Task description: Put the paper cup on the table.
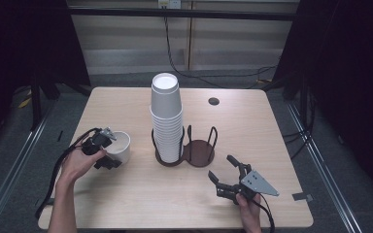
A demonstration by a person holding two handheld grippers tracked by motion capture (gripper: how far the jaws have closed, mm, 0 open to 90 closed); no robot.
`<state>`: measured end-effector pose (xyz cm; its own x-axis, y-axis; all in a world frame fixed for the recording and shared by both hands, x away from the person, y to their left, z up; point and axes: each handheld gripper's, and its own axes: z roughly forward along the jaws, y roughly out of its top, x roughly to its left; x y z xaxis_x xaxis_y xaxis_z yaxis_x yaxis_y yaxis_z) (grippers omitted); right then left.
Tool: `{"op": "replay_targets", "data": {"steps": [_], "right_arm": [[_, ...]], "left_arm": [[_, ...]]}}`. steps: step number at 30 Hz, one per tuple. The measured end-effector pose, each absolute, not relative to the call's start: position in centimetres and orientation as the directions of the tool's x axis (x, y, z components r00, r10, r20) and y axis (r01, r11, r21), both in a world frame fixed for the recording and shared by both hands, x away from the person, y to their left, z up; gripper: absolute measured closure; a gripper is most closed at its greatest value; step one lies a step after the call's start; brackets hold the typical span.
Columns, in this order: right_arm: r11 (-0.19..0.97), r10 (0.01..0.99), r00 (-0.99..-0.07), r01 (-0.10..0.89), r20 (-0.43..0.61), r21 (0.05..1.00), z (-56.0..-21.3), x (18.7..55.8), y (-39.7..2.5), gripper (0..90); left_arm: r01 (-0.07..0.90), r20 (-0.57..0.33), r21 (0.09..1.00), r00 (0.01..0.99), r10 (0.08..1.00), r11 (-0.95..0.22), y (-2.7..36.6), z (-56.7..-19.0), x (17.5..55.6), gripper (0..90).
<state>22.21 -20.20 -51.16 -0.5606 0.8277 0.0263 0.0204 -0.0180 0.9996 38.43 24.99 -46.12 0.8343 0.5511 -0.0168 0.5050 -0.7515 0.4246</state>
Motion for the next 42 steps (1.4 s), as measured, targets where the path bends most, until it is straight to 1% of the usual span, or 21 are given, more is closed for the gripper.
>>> {"op": "replay_targets", "data": {"steps": [6, 10, 13, 17, 19, 22, 25, 29, 32, 35, 40, 42], "right_arm": [[-0.018, 0.828, -0.561, 0.02, 0.026, 1.0, -51.2, 22.2, -20.2, 13.3], [-0.018, 0.829, -0.559, 0.02, 0.026, 1.0, -51.2, 22.2, -20.2, 13.3], [-0.018, 0.828, -0.561, 0.02, 0.026, 1.0, -51.2, 22.2, -20.2, 13.3], [-0.018, 0.829, -0.559, 0.02, 0.026, 1.0, -51.2, 22.2, -20.2, 13.3], [-0.018, 0.829, -0.559, 0.02, 0.026, 1.0, -51.2, 22.2, -20.2, 13.3], [-0.018, 0.828, -0.559, 0.02, 0.026, 1.0, -51.2, 22.2, -20.2, 13.3], [-0.017, 0.828, -0.559, 0.02, 0.026, 1.0, -51.2, 22.2, -20.2, 13.3], [-0.019, 0.827, -0.561, 0.018, 0.026, 1.0, -51.2, 22.2, -20.2, 13.3], [-0.019, 0.827, -0.561, 0.019, 0.026, 1.0, -51.2, 22.2, -20.2, 13.3], [-0.018, 0.827, -0.562, 0.019, 0.026, 1.0, -51.2, 22.2, -20.2, 13.3], [-0.018, 0.827, -0.562, 0.019, 0.026, 1.0, -51.2, 22.2, -20.2, 13.3], [-0.018, 0.827, -0.562, 0.019, 0.026, 1.0, -51.2, 22.2, -20.2, 13.3]], "left_arm": [[0.503, -0.024, 0.495, 0.823, 0.568, -0.708, 26.6, -45.6, 37.4, 16.3], [0.509, -0.025, 0.553, 0.801, 0.598, -0.659, 27.6, -44.8, 36.7, 16.5], [0.508, -0.02, 0.613, 0.775, 0.632, -0.604, 28.2, -44.1, 36.0, 16.1], [0.487, -0.008, 0.667, 0.762, 0.648, -0.564, 28.7, -43.5, 35.4, 16.0], [0.486, -0.023, 0.693, 0.753, 0.658, -0.532, 28.9, -43.2, 35.0, 16.2], [0.47, -0.021, 0.746, 0.725, 0.689, -0.472, 28.9, -42.9, 34.5, 16.0], [0.444, -0.021, 0.782, 0.721, 0.693, -0.438, 29.1, -42.8, 34.0, 16.1], [0.433, -0.013, 0.807, 0.693, 0.721, -0.401, 29.3, -42.6, 33.4, 15.9], [0.396, -0.033, 0.849, 0.7, 0.713, -0.35, 29.4, -42.2, 32.6, 15.9], [0.384, -0.058, 0.877, 0.68, 0.731, -0.289, 29.3, -42.0, 31.7, 15.9], [0.343, -0.069, 0.912, 0.671, 0.738, -0.226, 28.9, -42.0, 30.2, 16.0], [0.308, -0.069, 0.929, 0.685, 0.725, -0.203, 28.5, -42.1, 29.5, 16.0]]}}
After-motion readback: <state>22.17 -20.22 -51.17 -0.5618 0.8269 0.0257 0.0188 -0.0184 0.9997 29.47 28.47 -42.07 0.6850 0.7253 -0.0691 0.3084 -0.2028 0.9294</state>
